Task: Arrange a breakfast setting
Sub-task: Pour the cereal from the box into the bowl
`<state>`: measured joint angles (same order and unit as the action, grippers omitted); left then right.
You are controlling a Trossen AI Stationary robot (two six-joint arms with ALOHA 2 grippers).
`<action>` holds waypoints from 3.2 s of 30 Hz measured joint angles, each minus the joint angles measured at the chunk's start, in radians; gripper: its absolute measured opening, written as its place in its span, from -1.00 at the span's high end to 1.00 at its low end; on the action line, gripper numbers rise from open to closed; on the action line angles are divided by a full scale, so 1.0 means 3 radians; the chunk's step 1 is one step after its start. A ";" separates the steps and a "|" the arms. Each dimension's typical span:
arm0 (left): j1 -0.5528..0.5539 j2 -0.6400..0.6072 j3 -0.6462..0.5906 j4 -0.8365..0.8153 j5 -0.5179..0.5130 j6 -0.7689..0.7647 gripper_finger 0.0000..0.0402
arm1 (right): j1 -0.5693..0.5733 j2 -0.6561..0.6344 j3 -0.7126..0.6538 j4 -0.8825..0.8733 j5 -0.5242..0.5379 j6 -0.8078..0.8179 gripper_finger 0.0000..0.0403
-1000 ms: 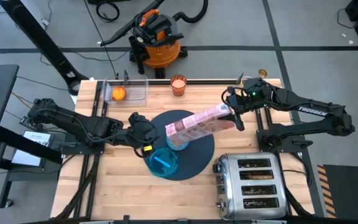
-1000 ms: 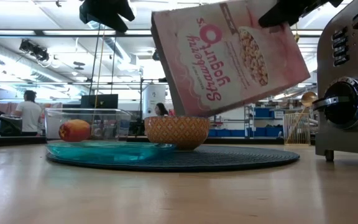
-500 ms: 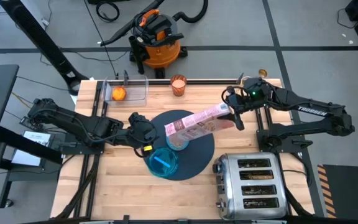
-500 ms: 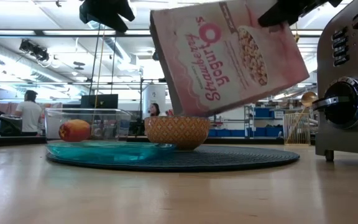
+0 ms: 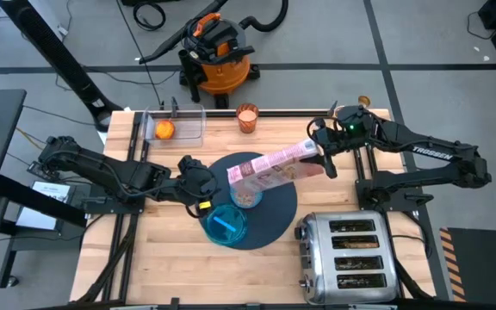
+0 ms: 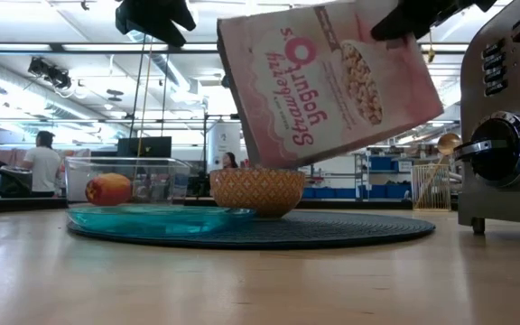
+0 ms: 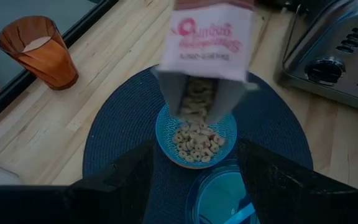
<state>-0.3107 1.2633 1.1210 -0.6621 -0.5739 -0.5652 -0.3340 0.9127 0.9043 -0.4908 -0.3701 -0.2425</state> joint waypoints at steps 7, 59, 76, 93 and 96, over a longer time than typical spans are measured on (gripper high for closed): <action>0.0000 0.0000 0.0000 -0.0001 0.0000 0.0000 -0.16 | 0.0003 0.0005 0.0000 0.0003 -0.0126 -0.0003 0.04; -0.0004 0.0000 0.0001 -0.0003 0.0001 -0.0003 -0.16 | 0.0196 0.0497 0.0641 -0.0456 0.0276 -0.0038 0.04; -0.0004 0.0000 0.0001 0.0013 0.0001 -0.0008 -0.16 | 0.0234 0.0488 0.0640 -0.0498 0.0216 -0.0007 0.04; -0.0004 0.0000 0.0001 0.0004 0.0005 -0.0023 -0.16 | 0.0309 0.0488 0.0640 -0.0580 0.0370 0.0007 0.04; -0.0004 0.0000 0.0001 0.0004 0.0005 -0.0023 -0.16 | 0.0309 0.0488 0.0640 -0.0581 0.0297 0.0009 0.04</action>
<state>-0.3119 1.2633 1.1213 -0.6607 -0.5724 -0.5722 -0.2413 1.0592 1.0962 -0.6651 -0.2810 -0.2398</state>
